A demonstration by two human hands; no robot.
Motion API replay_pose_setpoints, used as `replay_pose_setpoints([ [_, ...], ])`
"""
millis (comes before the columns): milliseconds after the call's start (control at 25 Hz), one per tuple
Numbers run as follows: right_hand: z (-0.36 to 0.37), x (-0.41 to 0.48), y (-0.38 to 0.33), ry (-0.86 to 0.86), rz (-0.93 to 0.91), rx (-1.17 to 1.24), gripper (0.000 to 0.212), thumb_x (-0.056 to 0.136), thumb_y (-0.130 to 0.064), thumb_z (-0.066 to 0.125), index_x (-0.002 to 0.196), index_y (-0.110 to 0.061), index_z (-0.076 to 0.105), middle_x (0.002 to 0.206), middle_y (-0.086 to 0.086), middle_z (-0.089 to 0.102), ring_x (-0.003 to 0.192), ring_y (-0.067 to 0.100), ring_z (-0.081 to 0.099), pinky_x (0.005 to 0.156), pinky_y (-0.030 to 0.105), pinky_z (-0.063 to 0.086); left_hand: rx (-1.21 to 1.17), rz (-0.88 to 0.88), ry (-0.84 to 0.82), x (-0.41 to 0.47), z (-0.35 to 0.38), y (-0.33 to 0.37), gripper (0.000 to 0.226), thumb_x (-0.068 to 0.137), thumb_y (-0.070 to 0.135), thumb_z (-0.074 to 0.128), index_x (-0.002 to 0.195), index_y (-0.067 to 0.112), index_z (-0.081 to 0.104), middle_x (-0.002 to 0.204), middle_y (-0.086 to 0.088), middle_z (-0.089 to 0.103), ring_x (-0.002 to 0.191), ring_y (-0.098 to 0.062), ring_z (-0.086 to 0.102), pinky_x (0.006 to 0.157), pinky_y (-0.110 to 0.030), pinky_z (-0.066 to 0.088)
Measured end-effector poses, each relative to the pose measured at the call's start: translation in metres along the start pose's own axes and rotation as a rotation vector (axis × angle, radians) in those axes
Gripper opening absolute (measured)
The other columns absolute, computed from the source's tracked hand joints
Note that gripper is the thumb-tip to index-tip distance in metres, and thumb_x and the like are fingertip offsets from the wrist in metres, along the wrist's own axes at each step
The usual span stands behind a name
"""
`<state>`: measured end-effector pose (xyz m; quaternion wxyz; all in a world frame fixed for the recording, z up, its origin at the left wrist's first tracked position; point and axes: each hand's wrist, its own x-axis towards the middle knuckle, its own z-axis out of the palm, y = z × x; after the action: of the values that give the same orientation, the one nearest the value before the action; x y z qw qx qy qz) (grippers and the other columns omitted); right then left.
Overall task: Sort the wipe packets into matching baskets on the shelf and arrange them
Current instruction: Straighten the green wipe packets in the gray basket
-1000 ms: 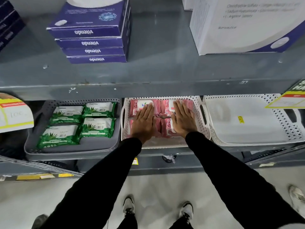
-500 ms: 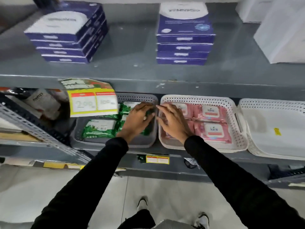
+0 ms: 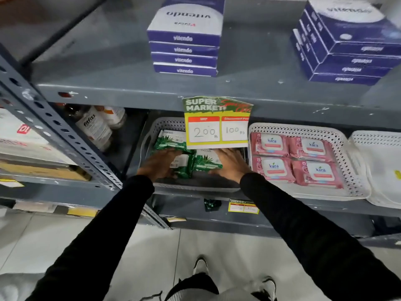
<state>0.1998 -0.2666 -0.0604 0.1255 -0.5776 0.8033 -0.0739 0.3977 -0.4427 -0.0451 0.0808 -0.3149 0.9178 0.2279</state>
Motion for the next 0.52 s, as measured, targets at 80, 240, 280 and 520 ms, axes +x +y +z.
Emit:
replay_pose_setpoints([
  [80, 0.001, 0.002, -0.002, -0.007, 0.027, -0.003, 0.096, 0.076, -0.057, 0.072, 0.152, -0.022, 0.026, 0.161, 0.003, 0.029, 0.146, 0.029, 0.026, 0.113, 0.056, 0.030, 0.028, 0.091, 0.043, -0.003, 0.004, -0.006, 0.077, 0.080, 0.008, 0.080, 0.148, 0.018, 0.043, 0.151, -0.010, 0.048, 0.133, -0.030, 0.051, 0.106, -0.039, 0.049],
  [240, -0.005, -0.002, -0.008, -0.041, 0.040, -0.018, 0.086, 0.081, -0.051, 0.071, 0.151, -0.021, 0.032, 0.154, 0.003, 0.037, 0.141, 0.026, 0.029, 0.110, 0.054, 0.028, -0.057, 0.154, 0.015, 0.001, 0.010, -0.014, 0.083, 0.075, 0.011, 0.084, 0.146, 0.026, 0.045, 0.154, -0.009, 0.044, 0.138, -0.032, 0.044, 0.111, -0.049, 0.044],
  [280, -0.007, -0.006, -0.009, -0.066, 0.035, -0.016, 0.085, 0.081, -0.051, 0.070, 0.151, -0.020, 0.032, 0.151, 0.004, 0.039, 0.139, 0.027, 0.031, 0.110, 0.055, 0.028, -0.104, 0.168, 0.012, 0.001, 0.011, -0.013, 0.077, 0.079, 0.009, 0.081, 0.144, 0.032, 0.047, 0.155, -0.008, 0.042, 0.139, -0.032, 0.043, 0.110, -0.049, 0.045],
  [520, -0.005, -0.017, -0.013, -0.119, 0.024, 0.063, 0.090, 0.083, -0.053, 0.068, 0.154, -0.020, 0.024, 0.155, 0.009, 0.035, 0.143, 0.031, 0.024, 0.115, 0.059, 0.023, -0.009, 0.156, 0.109, -0.001, 0.016, -0.010, 0.088, 0.071, 0.006, 0.086, 0.148, 0.013, 0.043, 0.150, -0.007, 0.041, 0.138, -0.028, 0.041, 0.112, -0.033, 0.039],
])
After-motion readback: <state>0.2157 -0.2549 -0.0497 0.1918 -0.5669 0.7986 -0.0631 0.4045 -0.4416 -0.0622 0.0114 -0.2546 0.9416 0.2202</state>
